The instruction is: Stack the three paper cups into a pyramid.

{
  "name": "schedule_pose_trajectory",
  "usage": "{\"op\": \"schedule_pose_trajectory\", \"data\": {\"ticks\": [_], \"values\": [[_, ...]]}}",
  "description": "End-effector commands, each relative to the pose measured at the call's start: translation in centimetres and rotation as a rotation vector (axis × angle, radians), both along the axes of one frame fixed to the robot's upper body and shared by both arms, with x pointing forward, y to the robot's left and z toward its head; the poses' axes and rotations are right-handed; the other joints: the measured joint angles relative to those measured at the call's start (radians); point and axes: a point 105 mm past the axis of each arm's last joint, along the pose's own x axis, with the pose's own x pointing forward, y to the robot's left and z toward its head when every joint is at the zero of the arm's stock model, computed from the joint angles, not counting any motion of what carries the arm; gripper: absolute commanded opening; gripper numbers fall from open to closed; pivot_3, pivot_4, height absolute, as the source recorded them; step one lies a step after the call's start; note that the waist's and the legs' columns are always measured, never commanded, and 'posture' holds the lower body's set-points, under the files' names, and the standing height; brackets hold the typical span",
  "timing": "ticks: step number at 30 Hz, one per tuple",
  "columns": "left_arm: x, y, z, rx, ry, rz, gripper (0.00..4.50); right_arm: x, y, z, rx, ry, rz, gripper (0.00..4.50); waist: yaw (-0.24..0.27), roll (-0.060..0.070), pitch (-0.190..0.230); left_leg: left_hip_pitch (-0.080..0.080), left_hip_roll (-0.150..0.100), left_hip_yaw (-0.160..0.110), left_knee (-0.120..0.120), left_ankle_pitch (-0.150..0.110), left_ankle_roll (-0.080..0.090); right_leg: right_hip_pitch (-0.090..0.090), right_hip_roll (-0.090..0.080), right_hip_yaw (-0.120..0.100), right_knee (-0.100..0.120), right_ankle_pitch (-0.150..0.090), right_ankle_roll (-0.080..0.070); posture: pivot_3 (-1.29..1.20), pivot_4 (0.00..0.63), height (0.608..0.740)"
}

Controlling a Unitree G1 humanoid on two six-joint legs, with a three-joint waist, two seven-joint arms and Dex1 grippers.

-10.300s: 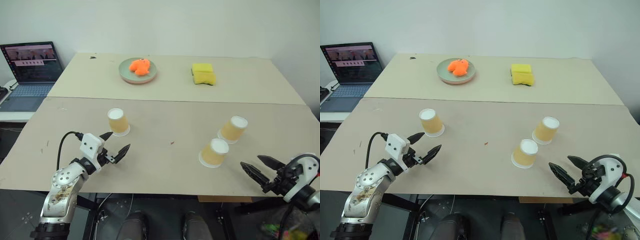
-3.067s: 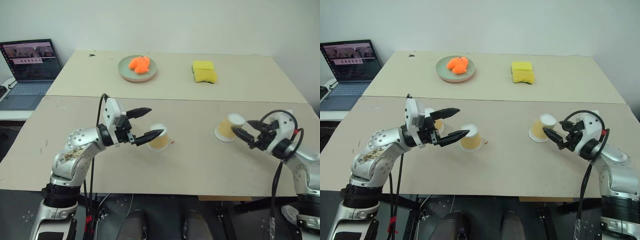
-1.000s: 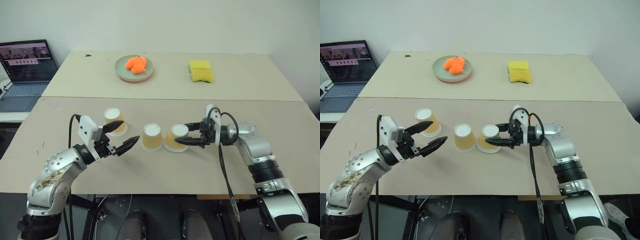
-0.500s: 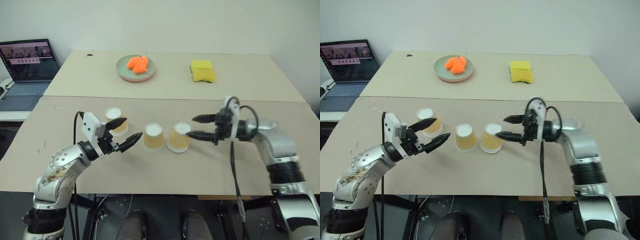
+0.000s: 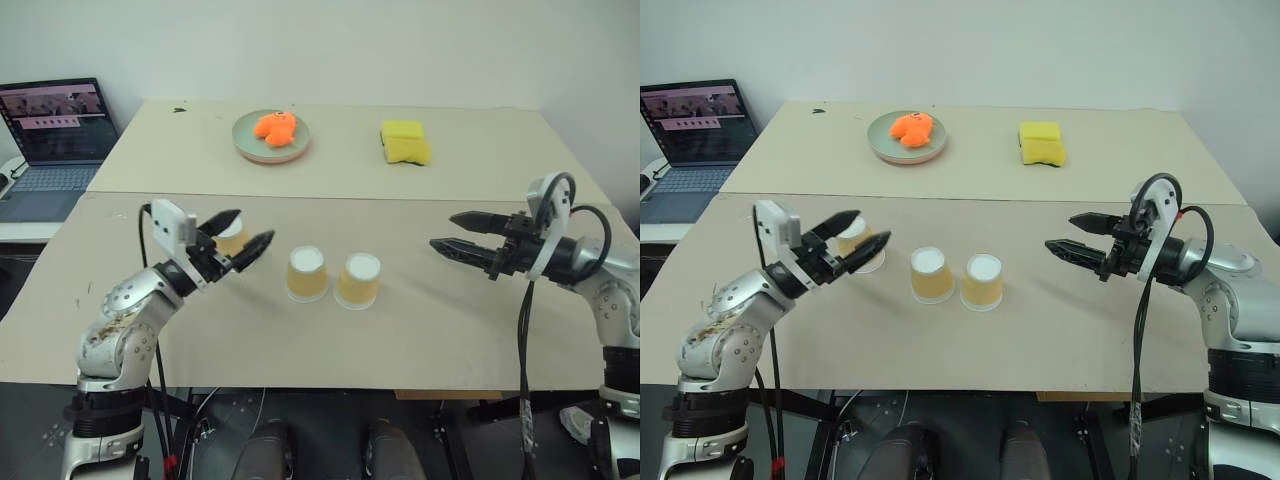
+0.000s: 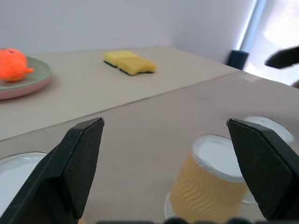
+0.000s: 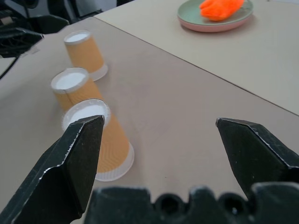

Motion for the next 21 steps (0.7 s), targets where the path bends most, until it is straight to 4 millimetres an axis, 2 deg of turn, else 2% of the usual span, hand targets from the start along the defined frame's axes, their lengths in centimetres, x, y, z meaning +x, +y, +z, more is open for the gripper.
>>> {"op": "schedule_pose_trajectory", "data": {"ticks": [1, 7, 12, 16, 21], "values": [[0.7, 2.9, 1.1, -0.022, -0.024, 0.194, 4.5, -1.2, 0.8, 1.6, -0.027, -0.09, 0.03, 4.46, -0.001, 0.0, 0.0, 0.0, 0.0, 0.0, 0.0, 0.0, 0.0, 0.0, 0.0, 0.0, 0.0, 0.0, 0.0, 0.0, 0.15, 0.673], [1.1, 5.4, 0.0, 0.002, 0.013, 0.406, 4.5, -2.2, 3.4, 1.8, -0.004, -0.081, 0.145, 4.46, 0.002, 0.0, 0.0, 0.0, 0.0, 0.0, 0.0, 0.0, 0.0, 0.0, 0.0, 0.0, 0.0, 0.0, 0.0, 0.0, 0.15, 0.673], [1.2, 4.4, -0.8, 0.029, 0.028, 0.374, 4.5, -1.9, 4.8, 2.8, 0.028, -0.118, 0.184, 4.46, 0.004, -0.001, 0.001, 0.0, 0.0, 0.0, 0.0, 0.0, 0.0, 0.0, 0.0, 0.0, 0.0, 0.0, 0.0, 0.0, 0.15, 0.673], [1.6, 3.8, -1.3, 0.049, 0.039, 0.347, 4.5, -3.5, 6.5, 2.3, -0.016, -0.095, 0.286, 4.46, 0.009, -0.001, 0.001, 0.0, 0.0, 0.0, 0.0, 0.001, -0.002, 0.0, 0.0, -0.001, -0.001, 0.0, 0.0, 0.0, 0.15, 0.673], [2.0, 3.4, -1.4, 0.054, 0.043, 0.314, 4.5, -3.6, 6.6, 2.2, -0.019, -0.097, 0.282, 4.46, 0.01, -0.002, 0.001, -0.001, 0.0, 0.0, 0.0, 0.002, -0.003, 0.0, 0.0, -0.001, -0.001, 0.0, 0.0, 0.0, 0.15, 0.673]]}}
